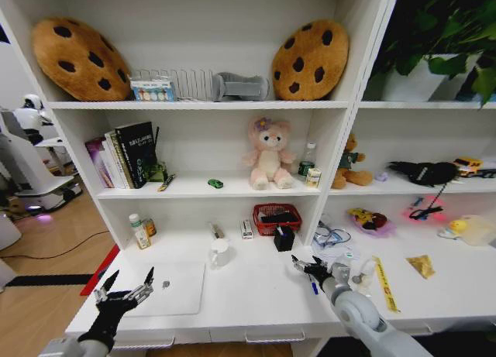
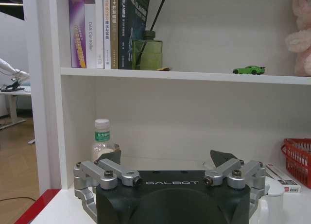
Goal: Organize the objects on the table.
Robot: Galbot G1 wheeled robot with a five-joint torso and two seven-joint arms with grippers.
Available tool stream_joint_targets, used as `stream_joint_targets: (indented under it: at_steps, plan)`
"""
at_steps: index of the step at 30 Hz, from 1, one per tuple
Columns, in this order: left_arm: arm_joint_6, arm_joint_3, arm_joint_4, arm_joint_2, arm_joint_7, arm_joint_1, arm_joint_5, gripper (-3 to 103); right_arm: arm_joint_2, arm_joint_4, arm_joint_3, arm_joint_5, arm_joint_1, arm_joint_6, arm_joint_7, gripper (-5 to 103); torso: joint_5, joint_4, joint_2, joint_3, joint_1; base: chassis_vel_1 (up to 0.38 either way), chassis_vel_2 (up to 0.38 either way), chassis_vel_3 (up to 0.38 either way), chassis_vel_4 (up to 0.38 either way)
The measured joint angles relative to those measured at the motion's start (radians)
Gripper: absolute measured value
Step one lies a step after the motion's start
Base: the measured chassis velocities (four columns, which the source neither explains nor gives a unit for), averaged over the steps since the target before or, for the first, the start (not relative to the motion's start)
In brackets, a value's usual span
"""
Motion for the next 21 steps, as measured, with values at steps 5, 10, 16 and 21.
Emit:
stream_joint_targets:
  at_steps: [5, 10, 16, 21]
  plan:
    - [0.0, 0.0, 0.0, 0.0, 0.0, 0.0, 0.0, 100, 0.007, -0.027, -0.015, 0.031, 0.018, -0.013, 0.001, 96, 0.0, 0.0, 0.0, 0.0, 0.0, 0.0, 0.0, 0.0, 0.0]
    - [0.0, 0.0, 0.0, 0.0, 0.0, 0.0, 0.0, 100, 0.01, -0.028, -0.015, 0.037, 0.005, -0.015, 0.012, 95, 0.0, -0.0002, 0.0, 0.0, 0.0, 0.0, 0.0, 0.0, 0.0]
    - [0.0, 0.0, 0.0, 0.0, 0.0, 0.0, 0.0, 100, 0.009, -0.059, -0.019, 0.037, 0.025, -0.014, 0.01, 94, -0.0001, 0.0, 0.0, 0.0, 0.0, 0.0, 0.0, 0.0, 0.0]
    - [0.0, 0.0, 0.0, 0.0, 0.0, 0.0, 0.0, 100, 0.008, -0.1, -0.035, 0.038, 0.044, -0.024, -0.013, 95, 0.0, -0.0001, 0.0, 0.0, 0.0, 0.0, 0.0, 0.0, 0.0]
